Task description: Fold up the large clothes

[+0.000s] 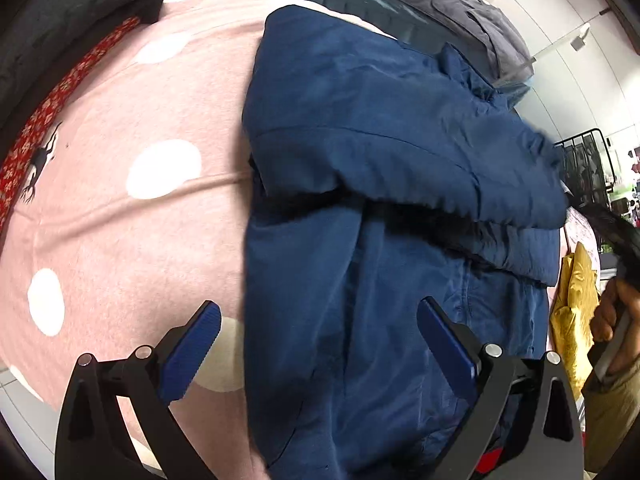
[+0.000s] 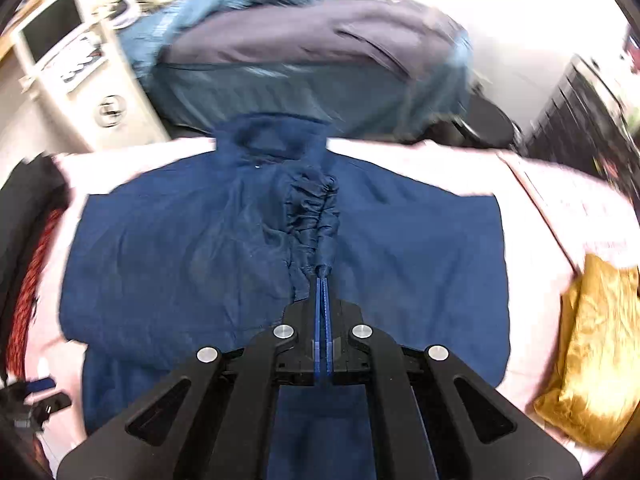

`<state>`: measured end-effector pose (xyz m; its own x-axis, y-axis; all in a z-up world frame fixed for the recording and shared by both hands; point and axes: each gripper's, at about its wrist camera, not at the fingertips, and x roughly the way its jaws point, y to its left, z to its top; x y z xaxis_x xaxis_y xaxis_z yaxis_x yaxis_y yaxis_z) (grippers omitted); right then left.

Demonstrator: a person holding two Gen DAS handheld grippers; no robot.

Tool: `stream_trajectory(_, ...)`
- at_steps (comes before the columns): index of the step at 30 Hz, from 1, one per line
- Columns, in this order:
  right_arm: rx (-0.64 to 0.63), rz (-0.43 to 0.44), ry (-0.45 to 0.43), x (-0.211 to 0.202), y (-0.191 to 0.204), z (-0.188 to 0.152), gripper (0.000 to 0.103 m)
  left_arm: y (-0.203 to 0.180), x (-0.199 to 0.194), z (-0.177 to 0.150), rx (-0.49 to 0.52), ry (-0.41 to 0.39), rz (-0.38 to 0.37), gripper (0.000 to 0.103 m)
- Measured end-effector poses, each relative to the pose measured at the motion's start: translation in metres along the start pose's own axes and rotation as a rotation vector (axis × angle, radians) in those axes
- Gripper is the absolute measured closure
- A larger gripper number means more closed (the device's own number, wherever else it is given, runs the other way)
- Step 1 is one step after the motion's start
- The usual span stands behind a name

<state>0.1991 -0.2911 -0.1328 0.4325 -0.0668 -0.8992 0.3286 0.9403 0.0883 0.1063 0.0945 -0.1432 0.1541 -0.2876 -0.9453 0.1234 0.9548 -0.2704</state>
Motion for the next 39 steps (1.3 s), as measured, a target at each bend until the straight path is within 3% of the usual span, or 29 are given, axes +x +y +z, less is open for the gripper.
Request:
stream_trajectory(3,0.082,0.034,0.155,0.039,-0.019,-0.005,0.100,-0.001,0.005,0.000,0.000,0.011,0.004,0.007)
stream_trajectory(5,0.099,0.043,0.215,0.056,-0.025,-0.012,0.093,-0.001,0.010,0.001,0.005,0.020,0.016,0.007)
stream_trajectory(7,0.142,0.017,0.219,0.057,-0.036,-0.020,0.062,-0.004,0.011,0.004,0.027,0.021,0.045,0.007)
stream_trajectory(9,0.193,0.010,0.170,0.044,-0.043,-0.023,0.047,-0.009,0.010,0.010,0.060,0.007,0.078,0.007)
stream_trajectory(12,0.169,0.029,0.110,0.028,-0.039,-0.016,0.045,-0.026,0.003,0.029,0.138,-0.047,0.133,0.007)
stream_trajectory(14,0.106,0.038,0.101,0.028,-0.024,-0.008,0.036,-0.046,0.004,0.045,0.205,-0.068,0.149,0.007)
stream_trajectory(16,0.054,0.048,0.115,0.035,-0.009,-0.005,0.032,-0.069,0.010,0.060,0.280,-0.076,0.163,0.007)
stream_trajectory(19,0.009,-0.004,0.175,0.058,0.002,-0.009,0.032,-0.096,0.035,0.080,0.355,-0.055,0.188,0.007)
stream_trajectory(21,0.035,-0.017,0.228,0.078,0.001,-0.014,0.031,-0.099,0.056,0.091,0.343,-0.011,0.207,0.007)
stream_trajectory(25,0.092,-0.015,0.266,0.096,-0.012,-0.023,0.017,-0.093,0.097,0.105,0.305,0.058,0.247,0.005)
stream_trajectory(30,0.095,0.018,0.317,0.125,-0.018,-0.017,0.006,-0.095,0.122,0.114,0.329,0.082,0.285,0.005)
stream_trajectory(39,0.179,0.024,0.342,0.152,-0.030,0.000,0.004,-0.078,0.145,0.148,0.276,0.150,0.186,0.004)
